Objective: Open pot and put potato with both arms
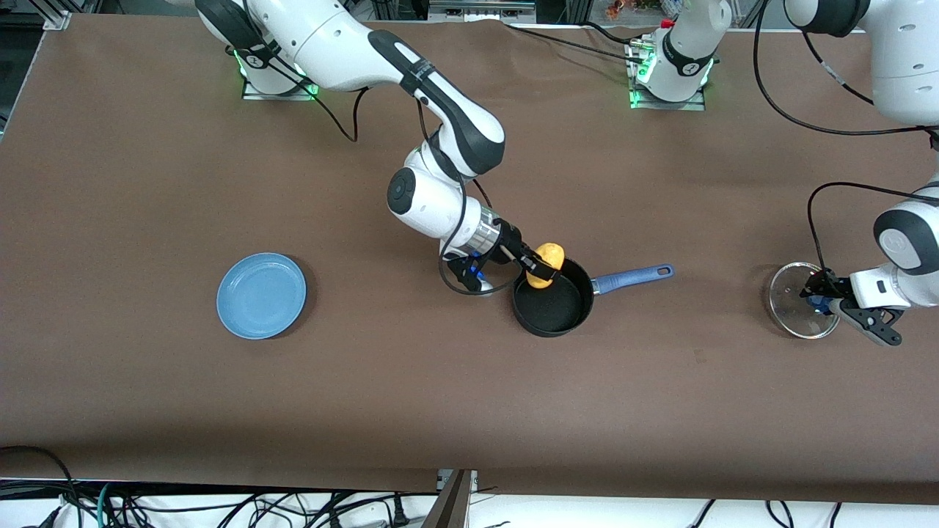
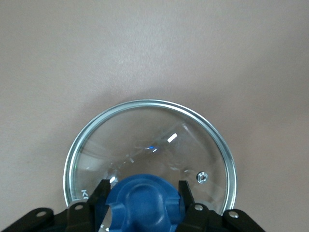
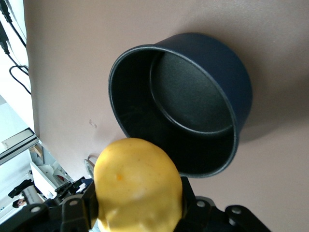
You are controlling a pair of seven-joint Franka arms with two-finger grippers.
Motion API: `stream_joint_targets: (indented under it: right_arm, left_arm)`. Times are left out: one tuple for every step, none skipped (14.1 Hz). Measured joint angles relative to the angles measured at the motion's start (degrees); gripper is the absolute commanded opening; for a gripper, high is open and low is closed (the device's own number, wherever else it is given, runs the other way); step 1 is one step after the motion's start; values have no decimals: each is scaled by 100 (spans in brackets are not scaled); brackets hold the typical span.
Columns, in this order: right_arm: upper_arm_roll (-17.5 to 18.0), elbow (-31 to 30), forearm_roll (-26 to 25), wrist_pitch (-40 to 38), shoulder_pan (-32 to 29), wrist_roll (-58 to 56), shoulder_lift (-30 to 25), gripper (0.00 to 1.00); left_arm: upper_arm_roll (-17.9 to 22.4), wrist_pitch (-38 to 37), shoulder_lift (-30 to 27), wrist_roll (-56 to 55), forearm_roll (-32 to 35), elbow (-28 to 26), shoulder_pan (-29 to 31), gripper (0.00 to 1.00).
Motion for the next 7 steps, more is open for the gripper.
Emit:
stream_joint_targets:
  right_arm:
    - [-1,90,1,7,3,0,74,53]
    - [-5,192,1,22,3,0,159,66]
    - [-10,289,1,68,2,0,248,69]
    - [-11,373,2,128,2,0,330,83]
    - [-13,438,2,160,2,0,394,100]
    - [-13,485,2,179,2,1,431,100]
    - [-13,525,2,185,3,0,448,100]
  left_arm:
    - [-10,38,29,4,0,3,-1,100]
    - [-23,49,32,5,0,16,-5,100]
    - [-33,49,28,5,0,51,-15,100]
    - [-43,49,14,-9,0,102,-31,100]
    - [-55,26,-22,-56,0,164,-47,100]
    - [-80,-82,-98,-203,0,231,-62,100]
    - [-121,-264,-199,-420,0,306,-74,100]
